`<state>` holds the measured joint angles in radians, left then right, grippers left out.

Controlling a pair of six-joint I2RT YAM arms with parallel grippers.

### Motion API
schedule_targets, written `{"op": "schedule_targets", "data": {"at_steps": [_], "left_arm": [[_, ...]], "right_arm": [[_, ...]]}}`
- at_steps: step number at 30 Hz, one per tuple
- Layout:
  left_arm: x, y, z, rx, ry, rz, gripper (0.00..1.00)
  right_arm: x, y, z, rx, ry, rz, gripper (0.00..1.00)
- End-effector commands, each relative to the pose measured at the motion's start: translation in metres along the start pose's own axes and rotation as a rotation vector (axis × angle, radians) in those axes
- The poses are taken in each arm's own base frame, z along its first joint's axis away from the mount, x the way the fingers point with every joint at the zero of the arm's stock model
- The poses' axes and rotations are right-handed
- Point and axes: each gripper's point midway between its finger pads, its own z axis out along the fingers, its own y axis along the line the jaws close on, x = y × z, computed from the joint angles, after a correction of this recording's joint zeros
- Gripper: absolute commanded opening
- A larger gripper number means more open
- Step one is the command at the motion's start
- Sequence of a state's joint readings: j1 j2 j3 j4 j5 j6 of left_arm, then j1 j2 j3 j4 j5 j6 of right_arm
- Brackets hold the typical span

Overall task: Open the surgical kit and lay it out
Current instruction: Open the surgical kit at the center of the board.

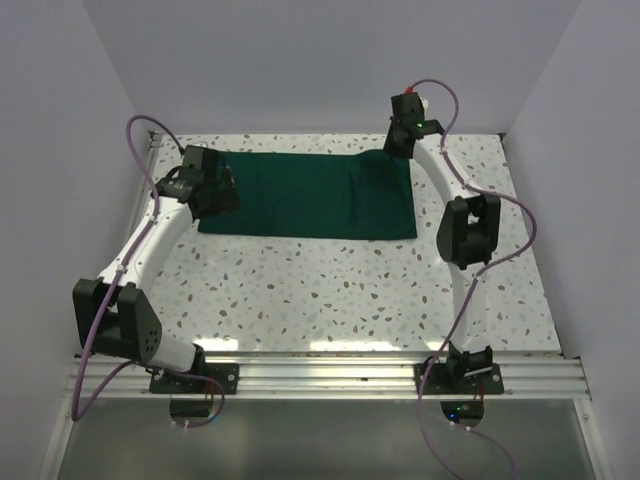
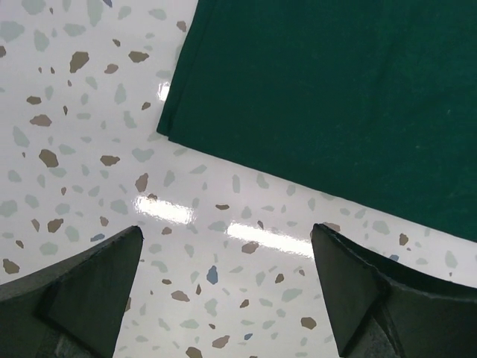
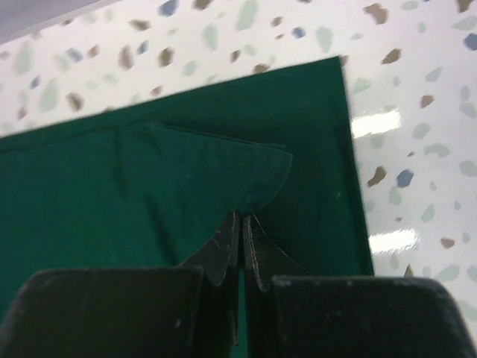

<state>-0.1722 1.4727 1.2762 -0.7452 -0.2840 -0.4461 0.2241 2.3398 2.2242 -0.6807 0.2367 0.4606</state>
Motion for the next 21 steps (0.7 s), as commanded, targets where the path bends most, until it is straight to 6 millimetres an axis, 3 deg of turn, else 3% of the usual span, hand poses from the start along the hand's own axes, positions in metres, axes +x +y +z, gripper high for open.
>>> {"op": "schedule_targets", "data": {"at_steps": [1, 2, 3, 4, 5, 6, 7, 8, 9, 10, 11, 12, 13, 16, 17, 19, 21], "left_arm": [[-0.04, -0.006, -0.025, 0.047, -0.15, -0.064, 1.0], [-0.043, -0.007, -0.026, 0.051, -0.164, -0.066, 1.0], [-0.048, -0.006, -0.029, 0.054, -0.18, -0.071, 1.0], [-0.05, -0.006, -0.029, 0.055, -0.187, -0.072, 1.0], [-0.055, -0.007, -0.03, 0.057, -0.204, -0.073, 1.0], [-0.057, -0.008, -0.03, 0.058, -0.21, -0.075, 1.0], [-0.059, -0.007, -0.03, 0.059, -0.219, -0.077, 1.0], [-0.064, -0.01, -0.03, 0.065, -0.234, -0.081, 1.0], [-0.066, -0.01, -0.028, 0.063, -0.237, -0.083, 1.0], [-0.069, -0.012, -0.028, 0.067, -0.244, -0.085, 1.0], [-0.075, -0.014, -0.03, 0.074, -0.262, -0.091, 1.0], [-0.077, -0.015, -0.028, 0.073, -0.264, -0.092, 1.0], [-0.081, -0.015, -0.029, 0.076, -0.273, -0.096, 1.0], [-0.093, -0.021, -0.032, 0.091, -0.299, -0.105, 1.0], [-0.098, -0.022, -0.034, 0.097, -0.312, -0.11, 1.0], [-0.102, -0.023, -0.034, 0.098, -0.318, -0.113, 1.0], [-0.103, -0.025, -0.033, 0.098, -0.318, -0.112, 1.0]], "right_arm": [[-0.009, 0.046, -0.079, -0.19, -0.015, -0.058, 0.0], [-0.003, 0.049, -0.091, -0.215, 0.003, -0.063, 0.0], [0.028, 0.053, -0.095, -0.227, 0.071, -0.094, 0.0], [0.045, 0.057, -0.106, -0.26, 0.111, -0.113, 0.0], [0.043, 0.061, -0.14, -0.297, 0.087, -0.134, 0.0], [0.084, 0.058, -0.145, -0.287, 0.162, -0.186, 0.0], [0.096, 0.056, -0.162, -0.298, 0.172, -0.211, 0.0], [0.101, 0.048, -0.192, -0.308, 0.163, -0.229, 0.0], [0.134, 0.033, -0.2, -0.283, 0.226, -0.262, 0.0], [0.15, 0.019, -0.212, -0.27, 0.264, -0.275, 0.0], [0.148, 0.009, -0.241, -0.295, 0.236, -0.26, 0.0], [0.174, -0.013, -0.243, -0.26, 0.292, -0.268, 0.0], [0.187, -0.029, -0.254, -0.237, 0.328, -0.278, 0.0], [0.209, -0.068, -0.283, -0.206, 0.336, -0.285, 0.0], [0.227, -0.083, -0.288, -0.183, 0.387, -0.302, 0.0], [0.236, -0.096, -0.299, -0.178, 0.397, -0.304, 0.0], [0.258, -0.11, -0.303, -0.164, 0.47, -0.326, 0.0]]}}
